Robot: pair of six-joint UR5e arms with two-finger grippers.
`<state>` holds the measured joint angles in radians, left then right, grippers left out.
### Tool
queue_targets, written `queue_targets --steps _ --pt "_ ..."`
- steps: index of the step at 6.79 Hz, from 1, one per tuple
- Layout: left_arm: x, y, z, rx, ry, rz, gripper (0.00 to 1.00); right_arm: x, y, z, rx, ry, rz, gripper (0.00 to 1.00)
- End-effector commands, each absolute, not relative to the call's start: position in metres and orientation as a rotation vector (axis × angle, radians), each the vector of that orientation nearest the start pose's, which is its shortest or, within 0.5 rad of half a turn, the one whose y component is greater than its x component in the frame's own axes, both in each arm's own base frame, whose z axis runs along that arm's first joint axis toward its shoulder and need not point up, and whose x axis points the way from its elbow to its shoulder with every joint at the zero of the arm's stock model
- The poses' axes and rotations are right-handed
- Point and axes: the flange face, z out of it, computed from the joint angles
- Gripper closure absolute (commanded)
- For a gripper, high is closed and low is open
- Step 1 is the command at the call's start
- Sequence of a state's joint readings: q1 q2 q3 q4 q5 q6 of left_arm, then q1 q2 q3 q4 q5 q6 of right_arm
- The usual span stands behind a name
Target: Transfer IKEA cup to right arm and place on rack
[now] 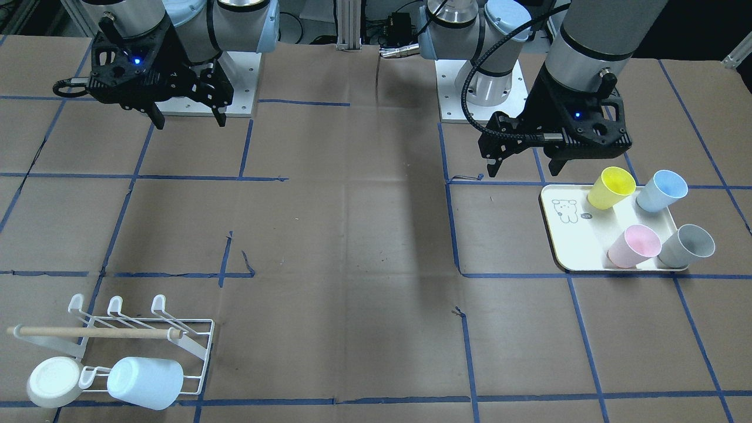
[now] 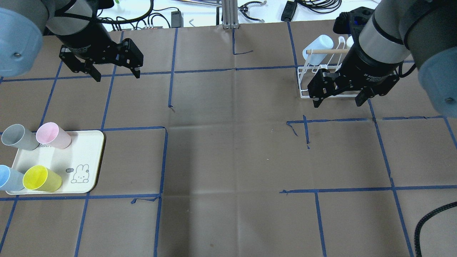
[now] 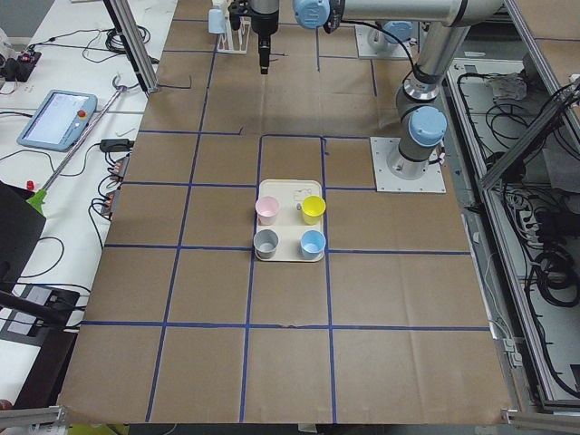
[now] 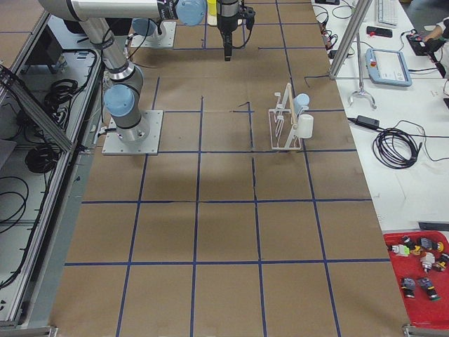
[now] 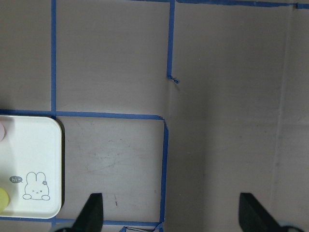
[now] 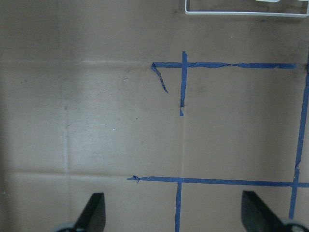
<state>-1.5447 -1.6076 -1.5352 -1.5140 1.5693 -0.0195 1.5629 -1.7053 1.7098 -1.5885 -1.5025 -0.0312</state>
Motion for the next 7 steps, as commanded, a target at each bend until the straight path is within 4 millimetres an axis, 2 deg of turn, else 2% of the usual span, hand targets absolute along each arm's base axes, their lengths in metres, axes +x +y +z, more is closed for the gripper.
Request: queue_targets --steps 1,3,7 --pt "-0.120 -0.516 0.493 -0.072 3.141 -0.087 0.01 0.137 -0.441 0.487 -0.039 3.073 -0.033 0.00" --pt "-0.120 -0.516 0.493 -0.072 3.141 -0.087 0.01 0.137 -0.453 0.501 -0.038 3.069 -0.066 0.00" --pt "-0.120 -0.516 0.493 -0.072 3.141 -0.089 0.01 0.136 -0.453 0.500 -0.030 3.083 -0.068 0.00"
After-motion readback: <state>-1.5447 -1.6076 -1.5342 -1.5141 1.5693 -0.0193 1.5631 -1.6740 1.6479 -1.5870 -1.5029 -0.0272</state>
